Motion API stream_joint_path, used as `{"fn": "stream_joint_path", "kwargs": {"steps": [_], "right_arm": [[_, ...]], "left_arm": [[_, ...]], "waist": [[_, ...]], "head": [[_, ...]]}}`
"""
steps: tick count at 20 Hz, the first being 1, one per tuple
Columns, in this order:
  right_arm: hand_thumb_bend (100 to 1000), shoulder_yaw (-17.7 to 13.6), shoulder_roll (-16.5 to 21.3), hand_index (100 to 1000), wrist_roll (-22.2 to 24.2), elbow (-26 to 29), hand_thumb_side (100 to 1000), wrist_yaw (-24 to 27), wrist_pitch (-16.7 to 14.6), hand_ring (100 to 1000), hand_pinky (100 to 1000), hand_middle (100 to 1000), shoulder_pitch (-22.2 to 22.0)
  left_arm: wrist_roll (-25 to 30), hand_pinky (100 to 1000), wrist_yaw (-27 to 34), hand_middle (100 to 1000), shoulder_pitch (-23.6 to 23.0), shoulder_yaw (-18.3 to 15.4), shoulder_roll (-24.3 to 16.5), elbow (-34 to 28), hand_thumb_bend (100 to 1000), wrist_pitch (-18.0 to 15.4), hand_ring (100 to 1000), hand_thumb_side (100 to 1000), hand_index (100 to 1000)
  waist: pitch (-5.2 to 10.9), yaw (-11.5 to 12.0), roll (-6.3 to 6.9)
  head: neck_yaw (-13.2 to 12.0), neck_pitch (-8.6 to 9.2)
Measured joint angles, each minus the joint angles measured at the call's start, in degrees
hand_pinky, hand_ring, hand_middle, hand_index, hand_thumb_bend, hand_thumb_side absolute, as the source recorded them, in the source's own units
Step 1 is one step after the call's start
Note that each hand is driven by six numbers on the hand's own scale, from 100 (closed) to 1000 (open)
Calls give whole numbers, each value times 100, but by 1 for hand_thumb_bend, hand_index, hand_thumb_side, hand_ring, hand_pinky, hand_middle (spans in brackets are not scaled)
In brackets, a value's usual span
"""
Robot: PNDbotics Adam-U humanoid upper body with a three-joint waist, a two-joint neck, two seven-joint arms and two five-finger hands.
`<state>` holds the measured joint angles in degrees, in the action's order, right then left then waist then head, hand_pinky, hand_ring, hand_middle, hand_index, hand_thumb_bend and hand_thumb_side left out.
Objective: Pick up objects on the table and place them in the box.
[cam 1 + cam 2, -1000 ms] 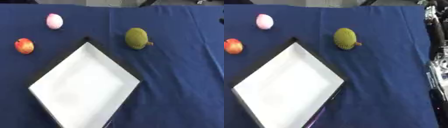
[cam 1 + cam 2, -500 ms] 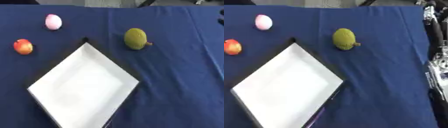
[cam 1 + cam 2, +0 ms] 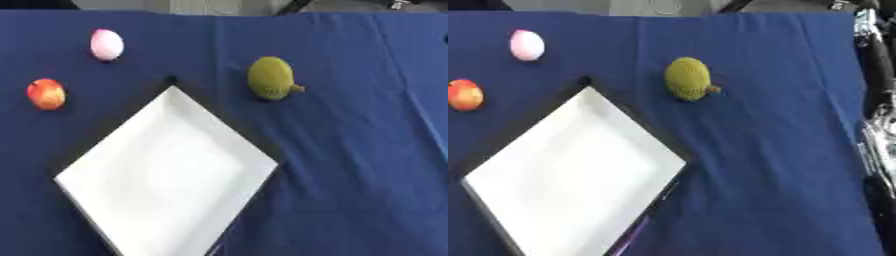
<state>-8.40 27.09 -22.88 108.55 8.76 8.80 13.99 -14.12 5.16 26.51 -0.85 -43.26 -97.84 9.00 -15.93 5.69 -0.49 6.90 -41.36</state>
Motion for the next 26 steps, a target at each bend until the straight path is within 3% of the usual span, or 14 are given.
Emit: {"fn": "stream_joint_path", "kwargs": {"steps": [3, 6, 10, 13, 16, 20, 26], "right_arm": [[100, 0, 43, 900, -7, 0, 647, -18, 11, 875, 885, 866, -53], [100, 1, 81, 900, -8, 1, 644, -42, 15, 875, 885, 865, -96], [100, 16, 169, 899, 4, 5, 642, -51, 37, 875, 885, 864, -110], [100, 36, 204, 898, 17, 6, 641, -59, 51, 874, 885, 864, -127], [100, 45, 237, 898, 33, 7, 642, -72, 66, 874, 885, 863, -140], [100, 68, 244, 897, 37, 7, 641, -88, 70, 875, 884, 862, -144], [100, 70, 244, 896, 49, 8, 643, -90, 82, 875, 884, 861, -150]], "left_arm": [[1352, 835, -530, 776, 278, 169, -880, 129, 504, 189, 869, 614, 899], [2761, 850, -1152, 806, 518, 392, -1533, 204, 504, 89, 871, 622, 907], [4281, 869, -1817, 839, 843, 771, -2046, 316, 536, -293, 876, 581, 917], [5068, 878, -2185, 853, 1040, 1076, -2181, 476, 575, -556, 874, 450, 914], [5686, 876, -2458, 843, 1203, 1347, -2182, 702, 593, -730, 871, 284, 903], [6090, 865, -2556, 806, 1427, 1597, -2092, 1092, 569, -752, 855, 229, 884], [6187, 864, -2502, 823, 1795, 1811, -1771, 1591, 584, -659, 858, 202, 900]], "waist": [[0, 0, 5], [0, 0, 38], [0, 12, 96], [2, 22, 134], [3, 25, 144], [6, 28, 144], [6, 32, 144]], "head": [[5, -8], [23, -25], [31, -31], [32, -39], [29, -61], [30, -60], [33, -19]]}}
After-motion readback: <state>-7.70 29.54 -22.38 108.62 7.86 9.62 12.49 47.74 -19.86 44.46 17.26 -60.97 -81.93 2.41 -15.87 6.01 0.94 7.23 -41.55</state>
